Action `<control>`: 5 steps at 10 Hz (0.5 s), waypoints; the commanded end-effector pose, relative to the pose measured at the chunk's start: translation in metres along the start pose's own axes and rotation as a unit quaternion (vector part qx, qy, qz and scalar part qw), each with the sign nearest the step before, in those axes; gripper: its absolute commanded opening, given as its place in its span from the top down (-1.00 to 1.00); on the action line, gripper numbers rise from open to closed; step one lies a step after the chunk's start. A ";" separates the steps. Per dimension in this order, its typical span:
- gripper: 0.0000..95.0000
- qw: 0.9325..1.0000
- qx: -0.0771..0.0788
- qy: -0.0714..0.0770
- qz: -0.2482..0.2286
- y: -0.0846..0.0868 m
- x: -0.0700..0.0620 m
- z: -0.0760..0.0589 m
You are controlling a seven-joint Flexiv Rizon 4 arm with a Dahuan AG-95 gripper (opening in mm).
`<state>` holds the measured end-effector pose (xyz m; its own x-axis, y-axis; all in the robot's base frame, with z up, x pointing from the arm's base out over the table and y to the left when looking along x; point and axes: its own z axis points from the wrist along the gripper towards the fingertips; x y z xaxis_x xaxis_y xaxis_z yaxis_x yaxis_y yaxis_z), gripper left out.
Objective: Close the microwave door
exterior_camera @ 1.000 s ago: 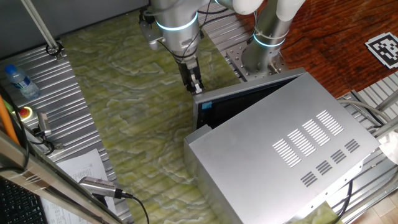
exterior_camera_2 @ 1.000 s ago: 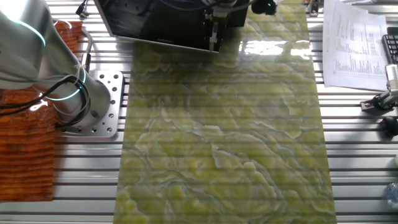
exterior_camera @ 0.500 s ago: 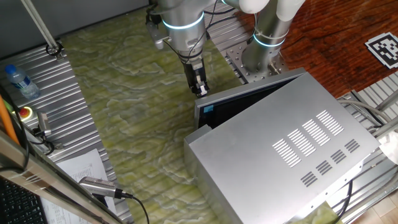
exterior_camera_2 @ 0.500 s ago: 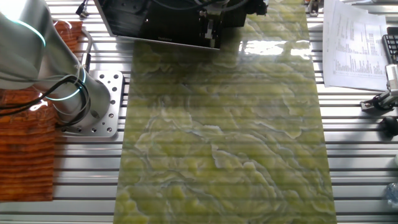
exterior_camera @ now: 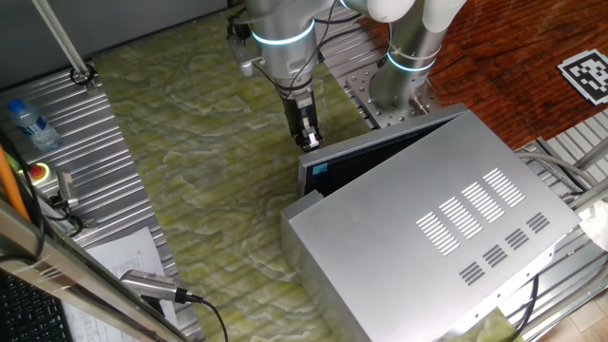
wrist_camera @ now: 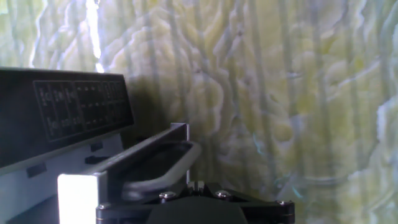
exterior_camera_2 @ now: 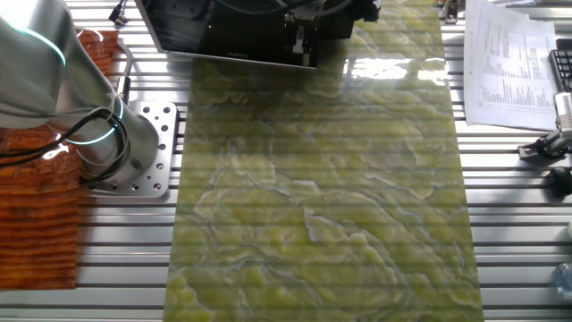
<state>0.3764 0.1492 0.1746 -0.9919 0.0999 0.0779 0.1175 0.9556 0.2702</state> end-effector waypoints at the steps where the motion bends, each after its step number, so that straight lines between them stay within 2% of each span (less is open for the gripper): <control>1: 1.00 1.000 -0.012 -0.005 0.007 0.005 0.005 0.001; 2: 1.00 1.000 -0.014 -0.007 0.008 0.007 0.008 0.001; 5: 1.00 1.000 -0.007 -0.008 0.011 0.007 0.008 0.000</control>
<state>0.3684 0.1563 0.1779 -0.9898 0.1255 0.0674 0.1395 0.9493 0.2819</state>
